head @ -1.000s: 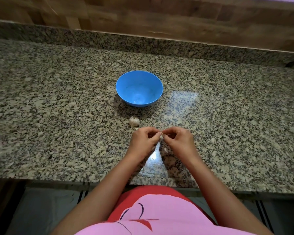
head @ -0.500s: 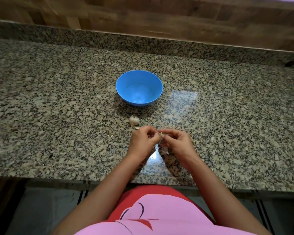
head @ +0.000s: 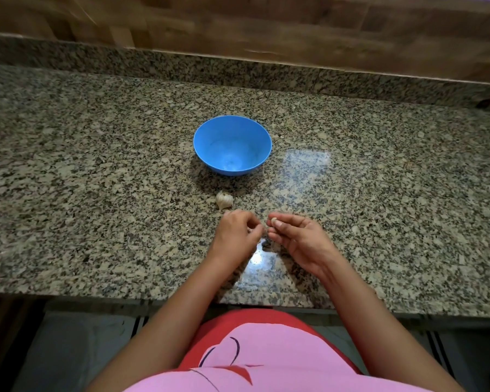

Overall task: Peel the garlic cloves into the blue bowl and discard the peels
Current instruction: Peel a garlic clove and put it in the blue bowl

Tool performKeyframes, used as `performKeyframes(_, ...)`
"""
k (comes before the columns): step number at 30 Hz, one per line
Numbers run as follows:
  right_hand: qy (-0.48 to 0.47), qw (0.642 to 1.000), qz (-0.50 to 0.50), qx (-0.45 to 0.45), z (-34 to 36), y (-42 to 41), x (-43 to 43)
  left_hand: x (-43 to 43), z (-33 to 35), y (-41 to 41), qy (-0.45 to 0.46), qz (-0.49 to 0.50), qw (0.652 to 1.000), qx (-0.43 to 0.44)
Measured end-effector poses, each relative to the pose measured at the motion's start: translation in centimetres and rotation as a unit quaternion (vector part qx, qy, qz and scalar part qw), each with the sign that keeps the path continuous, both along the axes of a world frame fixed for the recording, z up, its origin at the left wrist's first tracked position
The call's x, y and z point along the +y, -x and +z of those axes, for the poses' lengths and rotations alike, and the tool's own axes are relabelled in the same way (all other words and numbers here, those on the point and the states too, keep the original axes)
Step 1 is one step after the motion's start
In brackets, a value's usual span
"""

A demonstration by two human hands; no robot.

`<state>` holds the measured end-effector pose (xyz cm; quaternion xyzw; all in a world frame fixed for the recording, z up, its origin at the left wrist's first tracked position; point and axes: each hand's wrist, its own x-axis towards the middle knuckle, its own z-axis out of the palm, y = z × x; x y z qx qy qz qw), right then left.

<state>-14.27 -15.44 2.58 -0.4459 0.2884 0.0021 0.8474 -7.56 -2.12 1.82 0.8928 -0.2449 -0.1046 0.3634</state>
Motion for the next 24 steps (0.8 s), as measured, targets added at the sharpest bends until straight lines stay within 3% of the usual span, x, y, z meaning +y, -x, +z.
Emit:
performKeyframes(3,-0.001,1.0,-0.012,0.007,-0.1,0.1,0.3,0.3,0.2,-0.3,0.026,0.016,0.999,0.021)
performKeyframes(6,0.032,0.999,-0.035,0.015,0.2,0.2,0.4,0.3,0.5,-0.4,0.074,0.009,0.992,0.098)
performKeyframes(11,0.049,0.997,-0.066,-0.007,0.6,0.0,0.5,0.0,0.3,-0.1,0.211,0.021,0.944,0.253)
performKeyframes(20,0.058,0.998,-0.03,0.016,0.5,-0.4,0.1,-0.9,0.0,-0.6,0.287,0.044,0.913,0.286)
performKeyframes(24,0.107,0.994,-0.035,0.016,0.5,-1.3,-0.1,-1.4,-0.2,-1.5,0.262,0.029,0.924,0.278)
